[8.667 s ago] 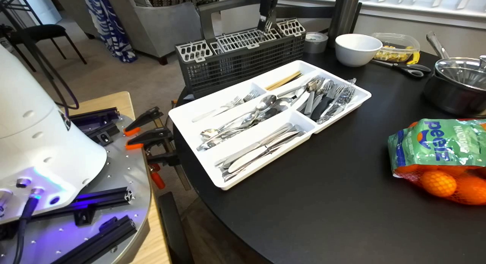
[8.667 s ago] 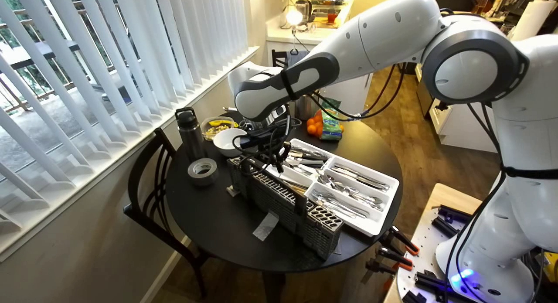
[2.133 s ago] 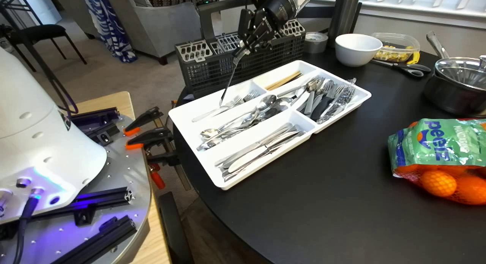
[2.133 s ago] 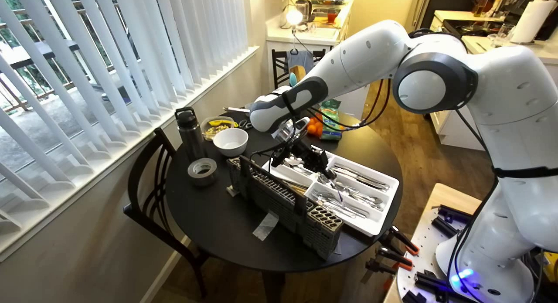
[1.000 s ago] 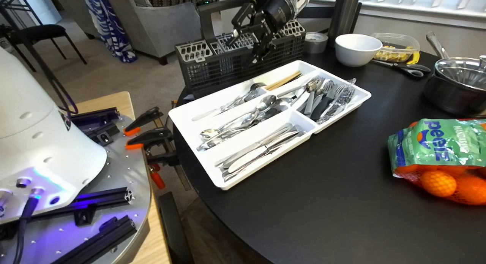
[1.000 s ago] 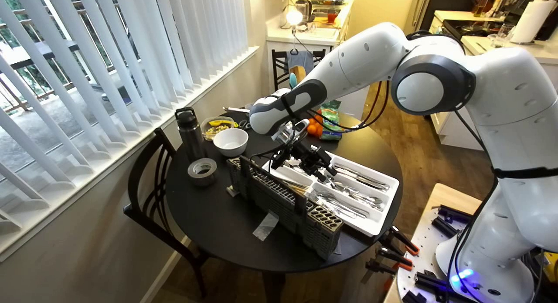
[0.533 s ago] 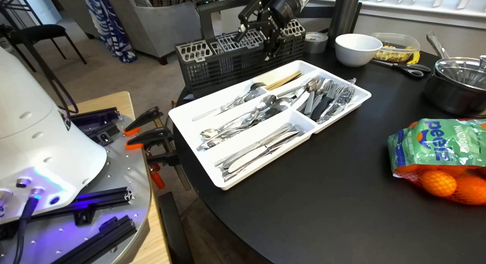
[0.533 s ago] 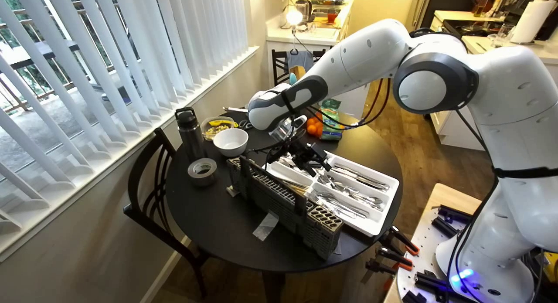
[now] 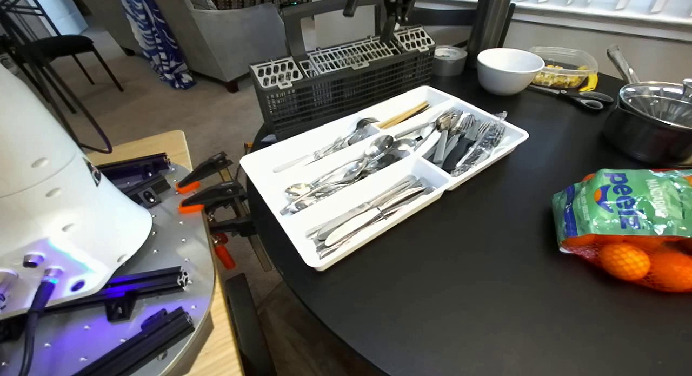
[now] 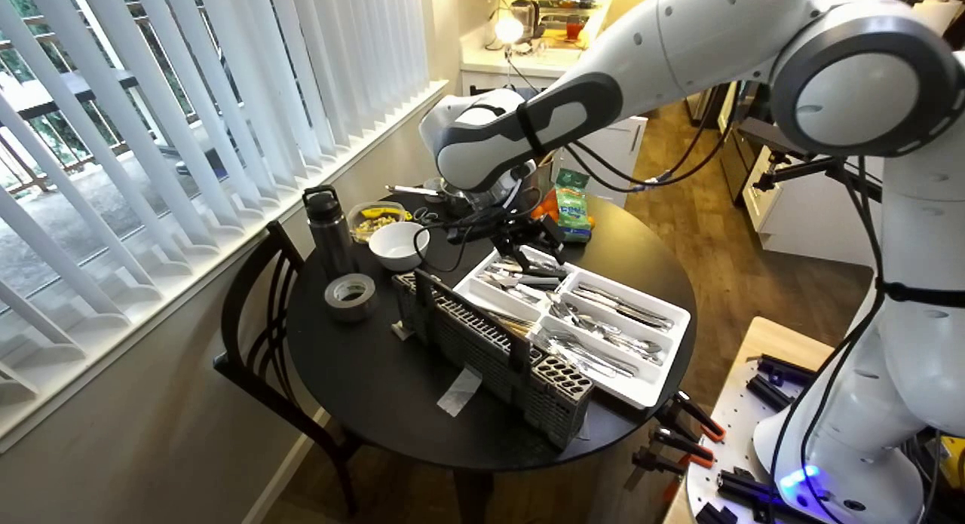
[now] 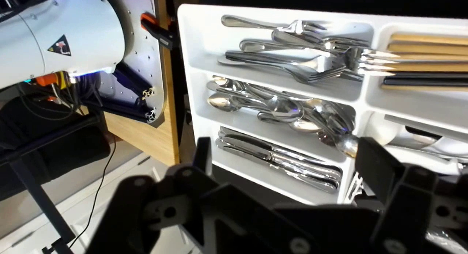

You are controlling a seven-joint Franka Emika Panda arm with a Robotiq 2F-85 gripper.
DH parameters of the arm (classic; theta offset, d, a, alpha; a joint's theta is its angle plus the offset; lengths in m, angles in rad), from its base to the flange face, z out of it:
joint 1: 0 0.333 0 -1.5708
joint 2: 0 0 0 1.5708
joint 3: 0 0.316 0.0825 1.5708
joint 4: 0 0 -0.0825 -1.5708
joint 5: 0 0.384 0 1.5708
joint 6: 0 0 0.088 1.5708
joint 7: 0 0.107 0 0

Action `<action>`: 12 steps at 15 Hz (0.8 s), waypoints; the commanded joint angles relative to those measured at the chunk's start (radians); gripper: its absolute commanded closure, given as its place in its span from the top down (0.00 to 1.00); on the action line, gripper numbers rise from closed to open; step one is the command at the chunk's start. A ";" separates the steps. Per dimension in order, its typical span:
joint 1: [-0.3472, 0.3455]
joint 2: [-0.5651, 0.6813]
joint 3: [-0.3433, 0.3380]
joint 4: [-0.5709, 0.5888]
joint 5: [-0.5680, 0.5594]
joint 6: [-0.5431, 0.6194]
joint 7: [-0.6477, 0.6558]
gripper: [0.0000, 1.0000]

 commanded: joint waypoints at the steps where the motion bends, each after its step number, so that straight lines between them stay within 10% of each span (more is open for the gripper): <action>1: 0.016 -0.247 0.024 -0.194 -0.057 0.011 -0.014 1.00; 6: 0.004 -0.523 0.081 -0.328 -0.102 0.053 0.001 1.00; 12: -0.027 -0.565 0.126 -0.293 -0.079 0.006 -0.004 1.00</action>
